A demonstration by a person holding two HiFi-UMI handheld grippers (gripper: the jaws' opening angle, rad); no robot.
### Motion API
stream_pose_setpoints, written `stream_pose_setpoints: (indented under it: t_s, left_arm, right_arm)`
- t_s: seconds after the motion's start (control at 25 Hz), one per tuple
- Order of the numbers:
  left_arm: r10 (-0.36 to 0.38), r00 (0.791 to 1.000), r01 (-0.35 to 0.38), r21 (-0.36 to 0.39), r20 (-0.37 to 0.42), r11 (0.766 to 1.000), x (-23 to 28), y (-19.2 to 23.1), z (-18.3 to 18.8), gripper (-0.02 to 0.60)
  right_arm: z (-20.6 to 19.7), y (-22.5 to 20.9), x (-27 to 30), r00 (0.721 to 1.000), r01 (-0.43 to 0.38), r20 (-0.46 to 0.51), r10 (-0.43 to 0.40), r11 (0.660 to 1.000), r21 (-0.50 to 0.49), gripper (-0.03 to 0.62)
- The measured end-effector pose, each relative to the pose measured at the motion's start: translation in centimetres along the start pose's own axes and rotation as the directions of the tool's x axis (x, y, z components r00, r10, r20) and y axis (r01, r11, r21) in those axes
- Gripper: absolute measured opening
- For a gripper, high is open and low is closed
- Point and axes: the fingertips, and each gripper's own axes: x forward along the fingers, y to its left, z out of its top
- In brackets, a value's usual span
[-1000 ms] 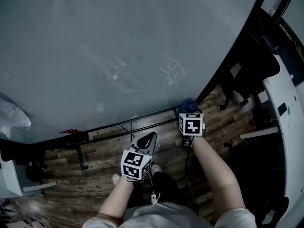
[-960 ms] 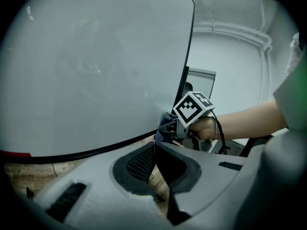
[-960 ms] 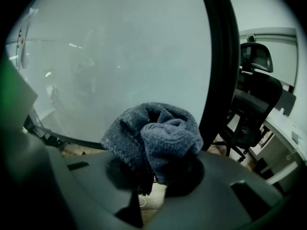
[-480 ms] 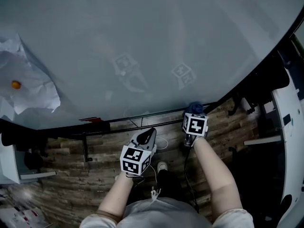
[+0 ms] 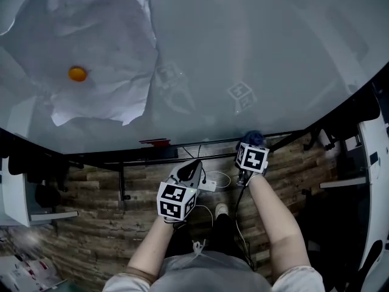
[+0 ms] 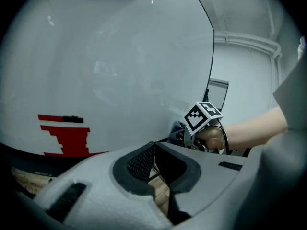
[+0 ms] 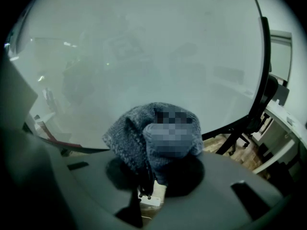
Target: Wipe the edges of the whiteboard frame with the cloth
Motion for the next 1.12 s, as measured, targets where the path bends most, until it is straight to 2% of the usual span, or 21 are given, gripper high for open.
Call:
stream_pose_setpoints:
  t_s: [0.16,0.4,0.68,0.88,1.12]
  left_arm:
    - [-0.007,1.0,0.007,-0.017,0.002,1.0,-2.0,1.6,-0.8,0.018]
    - [-0.014,1.0,0.015,-0.031,0.004,0.999,-5.7,4.6,-1.6,0.018]
    - [0.003,1.0,-0.002,-0.045,0.022,0.999,-10.6,9.0,-2.0,0.018]
    - [0.028,0.999,-0.027,-0.031,0.022,0.999,-14.6,12.7,-2.3,0.018]
    - [0.072,0.997,-0.071,-0.032,0.027,0.997,-18.9,16.6,-2.9,0.018]
  right_arm:
    - [-0.4,3.7,-0.4,1.0,-0.018,0.008,0.018,1.0,0.003,0.077]
    - [-0.6,11.3,-1.3,0.996,-0.087,0.031,0.088,0.996,-0.026,0.077]
    - [-1.7,17.3,-2.1,0.999,-0.026,0.021,0.026,0.999,-0.03,0.077]
    - [-1.1,22.0,-3.1,0.999,0.0,0.052,0.005,0.996,-0.093,0.077]
    - [-2.2,26.1,-3.1,0.999,-0.002,0.046,0.004,0.999,-0.039,0.077]
